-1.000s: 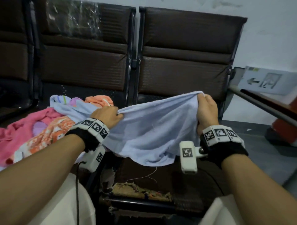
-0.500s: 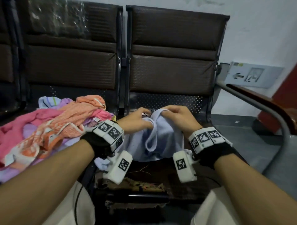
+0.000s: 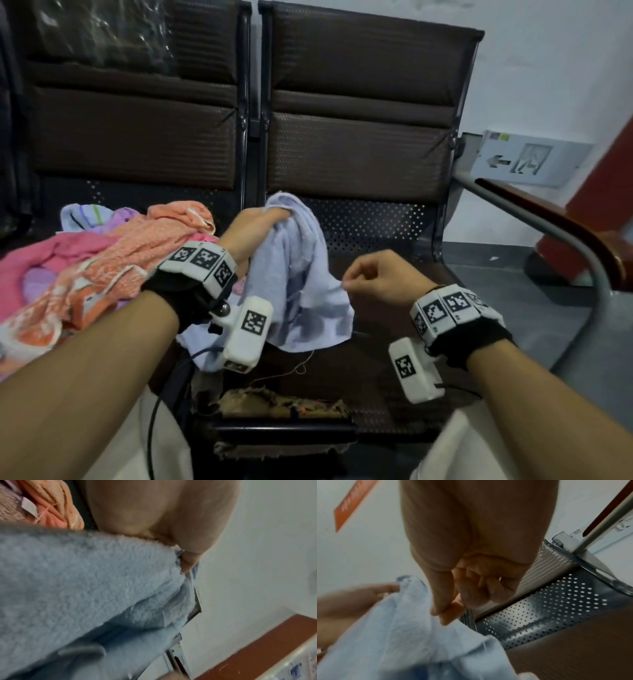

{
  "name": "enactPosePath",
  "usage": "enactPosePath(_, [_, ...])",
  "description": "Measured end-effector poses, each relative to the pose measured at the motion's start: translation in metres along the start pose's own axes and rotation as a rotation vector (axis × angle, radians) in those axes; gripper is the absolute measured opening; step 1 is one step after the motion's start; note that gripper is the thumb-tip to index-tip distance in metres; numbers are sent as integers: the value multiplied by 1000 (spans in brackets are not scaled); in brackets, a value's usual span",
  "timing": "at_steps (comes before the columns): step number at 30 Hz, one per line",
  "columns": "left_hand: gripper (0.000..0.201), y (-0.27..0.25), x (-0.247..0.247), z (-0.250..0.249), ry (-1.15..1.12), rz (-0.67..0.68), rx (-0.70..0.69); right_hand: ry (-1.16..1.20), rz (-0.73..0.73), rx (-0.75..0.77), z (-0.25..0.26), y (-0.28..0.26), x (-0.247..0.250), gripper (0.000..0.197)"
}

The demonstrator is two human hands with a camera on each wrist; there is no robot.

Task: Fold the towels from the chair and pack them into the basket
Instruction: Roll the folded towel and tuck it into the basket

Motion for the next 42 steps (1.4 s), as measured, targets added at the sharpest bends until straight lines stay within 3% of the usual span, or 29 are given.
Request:
enactPosePath(4, [23, 1, 13, -4, -5, -30, 5, -24, -63, -55, -6, 6, -3, 14])
enactPosePath(8, [21, -2, 0, -1, 60, 74, 15, 0, -81, -69, 8, 16, -14, 58])
enactPosePath(10, [22, -3, -5, 0, 59, 104, 11, -118, -36, -68, 12, 21, -21, 51])
enactPosePath(13, [24, -2, -6, 0, 36, 124, 10, -269, -60, -72, 14, 26, -25, 18])
enactPosePath(16, [24, 1, 3, -1, 26, 66, 7, -204, -145, -43, 14, 27, -21, 8])
enactPosePath(20, [23, 5, 15, 2, 113, -3, -11, -11, -271, 37, 18, 29, -11, 16])
enactPosePath(23, [13, 5, 10, 6, 216, 63, -3, 225, -305, 40, 29, 33, -12, 24])
enactPosePath(25, [11, 3, 2, 7, 197, 146, 6, 338, -239, 10, 35, 34, -17, 25])
enactPosePath(28, [11, -1, -3, 6, 125, 256, -8, 145, -45, 82, 45, 30, -28, 4])
enactPosePath(31, [13, -4, 1, 7, 119, 253, -9, -118, -39, 74, 43, 28, -31, 33])
enactPosePath(33, [19, -4, 8, 10, 165, 172, -13, -131, -63, 42, 44, 28, -27, 37])
enactPosePath(36, [33, -5, 16, 16, 144, 180, -9, 73, -236, -19, 44, 28, -14, 28])
enactPosePath(39, [31, -10, 20, 25, 165, 357, 74, 344, -462, -65, 41, 27, 3, 34])
enactPosePath(42, [24, -9, 31, 36, 485, 388, 87, 547, -619, -73, 37, 20, 20, 27])
Point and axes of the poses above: each hand's wrist, its own y-axis towards the middle knuckle, its own x-axis out of the back of the hand, z = x × y, the point moved 2 cm from there along y, towards the middle knuckle, and after that the axes turned 9 degrees about z, right-handed, at the moved point
